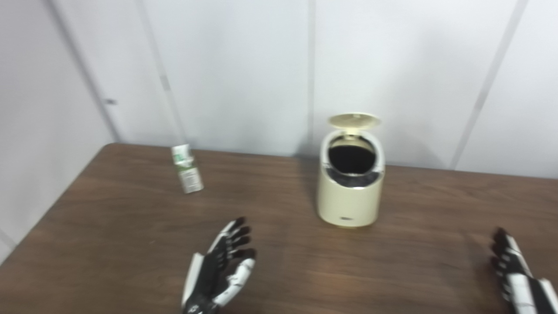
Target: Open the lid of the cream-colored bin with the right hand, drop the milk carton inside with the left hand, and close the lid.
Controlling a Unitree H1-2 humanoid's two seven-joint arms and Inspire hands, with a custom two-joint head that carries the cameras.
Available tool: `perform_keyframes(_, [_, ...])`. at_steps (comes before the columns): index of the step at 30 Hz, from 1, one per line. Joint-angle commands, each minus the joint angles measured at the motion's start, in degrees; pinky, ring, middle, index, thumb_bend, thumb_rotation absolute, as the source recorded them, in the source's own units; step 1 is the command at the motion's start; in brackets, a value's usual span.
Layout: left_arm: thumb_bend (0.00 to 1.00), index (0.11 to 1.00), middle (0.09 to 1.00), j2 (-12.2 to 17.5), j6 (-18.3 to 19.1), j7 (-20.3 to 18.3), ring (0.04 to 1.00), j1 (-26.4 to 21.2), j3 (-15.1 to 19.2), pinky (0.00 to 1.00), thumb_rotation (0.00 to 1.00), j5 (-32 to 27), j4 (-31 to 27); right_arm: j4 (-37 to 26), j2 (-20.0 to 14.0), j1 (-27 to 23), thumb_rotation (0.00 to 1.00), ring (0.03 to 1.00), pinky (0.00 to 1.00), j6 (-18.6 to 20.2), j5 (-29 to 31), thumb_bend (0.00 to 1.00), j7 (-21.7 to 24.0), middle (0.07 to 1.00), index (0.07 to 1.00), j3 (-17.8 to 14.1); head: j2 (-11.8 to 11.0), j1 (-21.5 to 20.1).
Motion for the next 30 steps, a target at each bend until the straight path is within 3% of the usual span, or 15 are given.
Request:
perform_keyframes(1, [0.44,0.923,0.858,-1.34,-1.71,1.46,0.828,4.33,0.0,0.74,0.43,1.23,-2.07,-2.79,0.12,-1.14,0.98,0.982,0.99,-0.37,2.21,0.55,0.42,0.991,0.967,-0.46,-0.3,0.78])
perform_keyframes(4, [0.46,0.924,0.851,-0.51,0.16,2.15,0.813,3.72,0.73,0.76,0.37,3.82,-3.87,-3.68,0.04,-1.05,0.98,0.984,0.98,0.45,3.32,0.56,0.93,0.992,0.974,-0.26,-0.64,0.86])
perform_keyframes(9, [0.54,0.93,0.864,2.35,3.96,2.29,0.817,0.32,4.42,0.79,0.1,6.9,-6.57,-4.01,0.02,-0.94,0.96,0.967,0.91,1.31,3.13,0.63,0.61,0.985,0.975,-0.26,-1.42,0.89])
perform_keyframes(13, [0.67,0.927,0.869,6.11,6.08,1.36,0.797,-3.79,8.27,0.7,0.01,8.12,-7.57,-3.8,0.14,-1.02,0.94,0.953,0.9,2.11,4.16,0.65,0.5,0.971,0.958,-0.92,-1.71,1.65])
perform_keyframes(17, [0.77,0.918,0.863,9.65,10.33,0.41,0.774,-7.45,10.76,0.63,0.01,9.71,-8.37,-3.75,-0.16,-0.93,0.93,0.948,0.88,3.36,5.43,0.67,0.92,0.972,0.955,-1.25,-2.02,1.87])
perform_keyframes(23, [0.87,0.899,0.837,15.06,14.61,0.3,0.74,-12.43,13.29,0.6,0.05,10.98,-6.87,-2.26,-0.54,-1.21,0.91,0.928,0.84,2.83,6.11,0.68,1.28,0.959,0.945,-1.66,-2.74,2.44])
perform_keyframes(30, [0.88,0.891,0.845,20.06,18.11,0.09,0.74,-18.32,16.85,0.57,0.03,8.91,-2.78,-0.97,-0.68,-1.91,0.9,0.902,0.79,3.08,5.87,0.7,0.97,0.933,0.923,-1.88,-3.13,3.36])
